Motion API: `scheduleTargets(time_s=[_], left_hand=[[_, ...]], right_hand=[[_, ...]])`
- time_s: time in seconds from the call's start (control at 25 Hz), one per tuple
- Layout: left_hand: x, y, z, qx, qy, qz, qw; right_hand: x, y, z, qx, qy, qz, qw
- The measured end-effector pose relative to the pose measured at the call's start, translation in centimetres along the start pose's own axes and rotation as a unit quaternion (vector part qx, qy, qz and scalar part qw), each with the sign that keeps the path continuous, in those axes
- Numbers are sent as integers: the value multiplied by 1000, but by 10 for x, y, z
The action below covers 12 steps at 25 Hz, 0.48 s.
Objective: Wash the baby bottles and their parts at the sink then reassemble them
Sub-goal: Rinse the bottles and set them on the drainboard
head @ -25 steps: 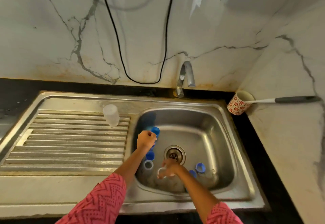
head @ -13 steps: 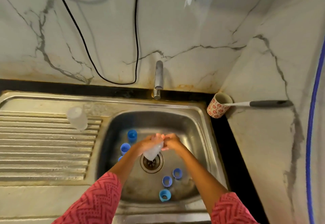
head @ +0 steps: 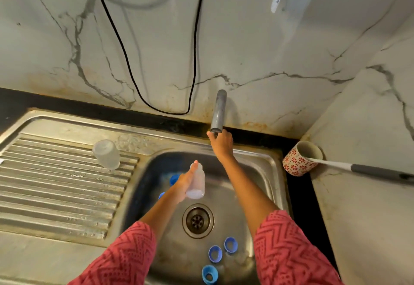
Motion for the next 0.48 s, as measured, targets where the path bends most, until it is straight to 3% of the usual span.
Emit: scheduleTargets(time_s=[0.2, 0.48], left_hand=[[1, 0, 9, 57, -3, 19, 998], [18, -17, 21, 39, -8, -23, 999]], right_hand=[[-3, 3, -3, -39, -12, 31, 999], [-6, 1, -6, -40, 48, -71, 996]])
Point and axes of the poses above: each hand's wrist, its own x-axis towards the middle knuckle, its own y-axis out of the back of the hand, z = x × y, the point moved 9 cm from there along x, towards the middle knuckle, and after that the axes turned 13 degrees about y, right-handed, at the moved point
